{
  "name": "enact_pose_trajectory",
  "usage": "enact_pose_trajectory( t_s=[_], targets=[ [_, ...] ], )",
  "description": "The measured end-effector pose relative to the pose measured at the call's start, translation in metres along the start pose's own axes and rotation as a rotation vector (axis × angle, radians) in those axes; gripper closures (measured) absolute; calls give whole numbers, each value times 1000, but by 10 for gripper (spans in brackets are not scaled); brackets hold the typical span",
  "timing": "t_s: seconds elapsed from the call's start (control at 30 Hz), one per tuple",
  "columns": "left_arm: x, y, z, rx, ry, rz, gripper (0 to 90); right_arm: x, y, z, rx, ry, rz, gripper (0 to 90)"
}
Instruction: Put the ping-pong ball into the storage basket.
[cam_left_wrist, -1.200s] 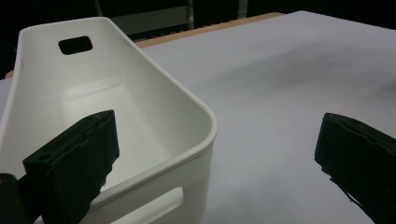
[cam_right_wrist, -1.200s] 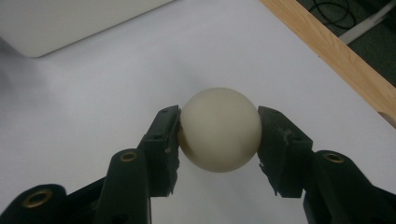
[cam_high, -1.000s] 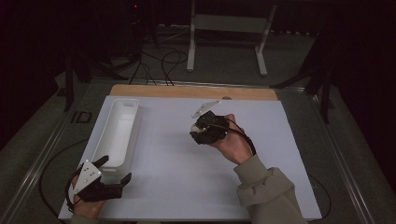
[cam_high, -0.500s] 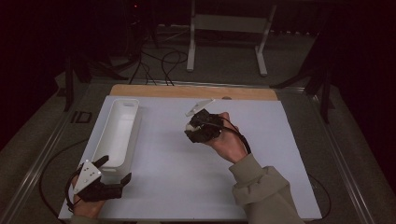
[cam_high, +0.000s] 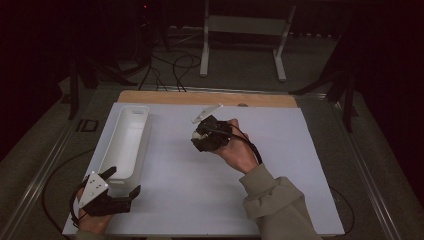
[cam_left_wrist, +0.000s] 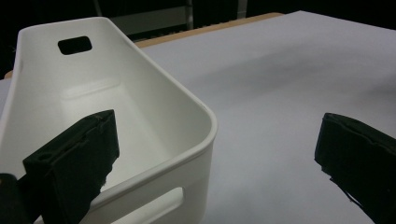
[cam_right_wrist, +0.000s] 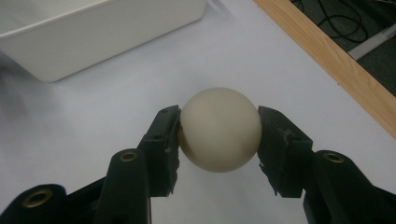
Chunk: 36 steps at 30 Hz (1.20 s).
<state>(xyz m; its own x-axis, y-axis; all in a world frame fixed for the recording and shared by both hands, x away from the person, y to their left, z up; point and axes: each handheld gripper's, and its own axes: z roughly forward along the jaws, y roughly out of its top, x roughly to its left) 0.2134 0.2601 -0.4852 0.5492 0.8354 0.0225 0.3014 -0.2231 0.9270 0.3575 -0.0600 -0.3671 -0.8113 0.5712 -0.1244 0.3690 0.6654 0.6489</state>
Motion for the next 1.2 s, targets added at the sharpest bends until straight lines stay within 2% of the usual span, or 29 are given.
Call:
enact_pose_trajectory(
  t_s=[1.2],
  targets=[
    [0,0,0,-3,-2,1,2,10,21,18,-16,31,-22,509]
  ],
)
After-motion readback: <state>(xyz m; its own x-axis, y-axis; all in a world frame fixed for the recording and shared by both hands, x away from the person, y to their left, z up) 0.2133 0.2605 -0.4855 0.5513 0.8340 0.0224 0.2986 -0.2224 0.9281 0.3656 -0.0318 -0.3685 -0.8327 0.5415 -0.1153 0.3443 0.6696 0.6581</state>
